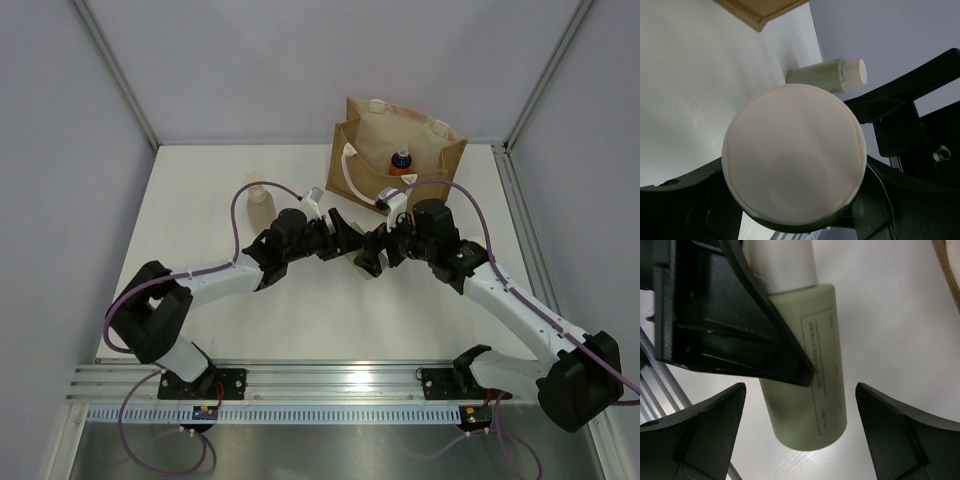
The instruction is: Place the personal care products into the canvas bag
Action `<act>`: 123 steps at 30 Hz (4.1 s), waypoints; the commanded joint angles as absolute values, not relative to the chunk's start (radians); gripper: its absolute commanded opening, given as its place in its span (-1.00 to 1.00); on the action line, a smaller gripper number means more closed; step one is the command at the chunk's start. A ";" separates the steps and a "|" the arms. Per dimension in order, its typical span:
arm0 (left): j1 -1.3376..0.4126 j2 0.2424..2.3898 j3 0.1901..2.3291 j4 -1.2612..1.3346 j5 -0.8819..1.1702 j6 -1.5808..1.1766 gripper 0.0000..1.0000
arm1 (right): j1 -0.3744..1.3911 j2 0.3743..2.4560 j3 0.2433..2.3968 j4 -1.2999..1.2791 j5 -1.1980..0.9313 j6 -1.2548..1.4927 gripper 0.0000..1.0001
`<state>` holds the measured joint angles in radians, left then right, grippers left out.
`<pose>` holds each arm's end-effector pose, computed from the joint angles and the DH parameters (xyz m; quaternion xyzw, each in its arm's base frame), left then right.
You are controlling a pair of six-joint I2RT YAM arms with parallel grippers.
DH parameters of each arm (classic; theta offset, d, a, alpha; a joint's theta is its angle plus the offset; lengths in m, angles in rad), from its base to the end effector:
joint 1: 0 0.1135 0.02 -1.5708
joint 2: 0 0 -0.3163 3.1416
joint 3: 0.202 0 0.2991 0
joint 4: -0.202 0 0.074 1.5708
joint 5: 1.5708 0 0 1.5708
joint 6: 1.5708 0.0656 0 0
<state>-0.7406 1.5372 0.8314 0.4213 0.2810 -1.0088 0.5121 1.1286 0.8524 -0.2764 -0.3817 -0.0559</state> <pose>0.2850 -0.2852 0.2468 -0.0227 0.7964 -0.5275 0.2948 0.2476 0.1672 0.3064 -0.3290 0.7971 0.2696 0.4287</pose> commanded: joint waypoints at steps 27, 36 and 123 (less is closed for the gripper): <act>-0.706 1.529 0.877 0.816 0.414 -1.319 -0.82 | 0.545 1.286 1.048 -0.393 -0.512 -0.405 -0.77; -0.635 1.436 0.856 0.688 0.407 -1.232 0.59 | 0.499 1.226 1.038 -0.405 -0.606 -0.393 -1.00; -0.290 1.626 1.091 0.074 -0.084 -0.048 0.60 | 0.179 1.172 1.333 -0.689 -0.933 -0.511 0.99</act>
<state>-0.2932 1.5963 1.0401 0.0029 -0.1482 -0.0837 0.1822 1.1984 1.3998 -0.7361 -0.8467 -0.4683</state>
